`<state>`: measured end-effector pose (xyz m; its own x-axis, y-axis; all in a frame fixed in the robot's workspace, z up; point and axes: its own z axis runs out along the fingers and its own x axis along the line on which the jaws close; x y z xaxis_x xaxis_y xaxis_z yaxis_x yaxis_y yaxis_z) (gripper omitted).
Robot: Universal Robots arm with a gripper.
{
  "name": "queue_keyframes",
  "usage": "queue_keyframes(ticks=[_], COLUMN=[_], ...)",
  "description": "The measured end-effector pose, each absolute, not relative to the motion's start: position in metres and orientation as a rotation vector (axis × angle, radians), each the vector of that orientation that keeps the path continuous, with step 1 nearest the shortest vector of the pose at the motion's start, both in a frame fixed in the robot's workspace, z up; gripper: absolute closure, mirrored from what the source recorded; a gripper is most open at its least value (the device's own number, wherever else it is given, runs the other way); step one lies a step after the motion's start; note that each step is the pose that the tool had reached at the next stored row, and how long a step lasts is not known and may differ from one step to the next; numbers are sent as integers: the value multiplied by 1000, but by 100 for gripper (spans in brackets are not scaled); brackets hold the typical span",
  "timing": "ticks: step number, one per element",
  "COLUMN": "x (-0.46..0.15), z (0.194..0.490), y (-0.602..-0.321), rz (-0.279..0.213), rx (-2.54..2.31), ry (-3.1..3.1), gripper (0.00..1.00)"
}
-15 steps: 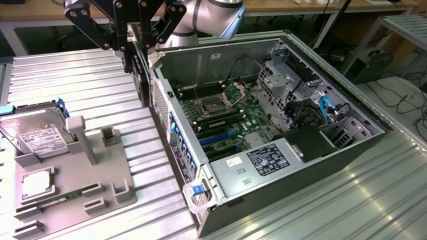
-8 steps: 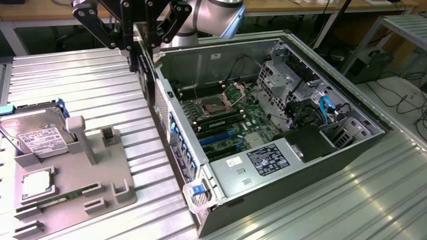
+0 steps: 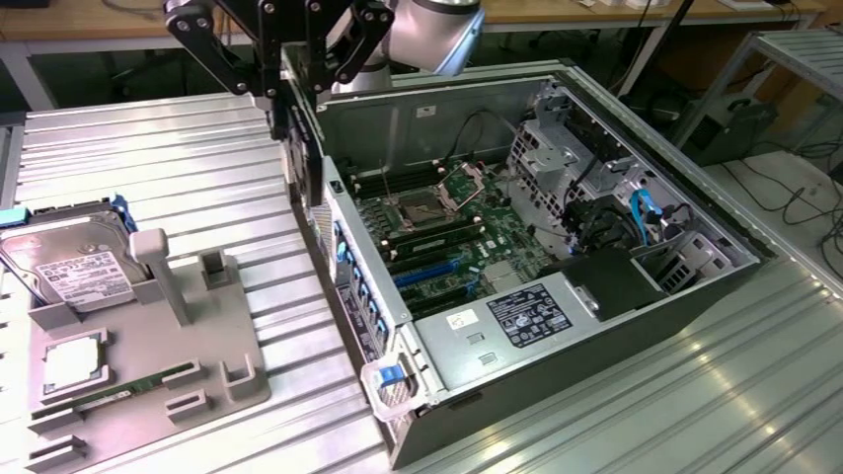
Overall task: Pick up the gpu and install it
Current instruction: 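Pick up the gpu and move the gpu toward the slot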
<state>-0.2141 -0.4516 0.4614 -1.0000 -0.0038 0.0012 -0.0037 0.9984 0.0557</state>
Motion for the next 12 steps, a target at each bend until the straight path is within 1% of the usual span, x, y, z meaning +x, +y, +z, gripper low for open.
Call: queue_keyframes(ticks=[12], x=[-195], z=[461], y=[-452], rz=[-87], rx=[6], ry=[-3139], gripper=[73])
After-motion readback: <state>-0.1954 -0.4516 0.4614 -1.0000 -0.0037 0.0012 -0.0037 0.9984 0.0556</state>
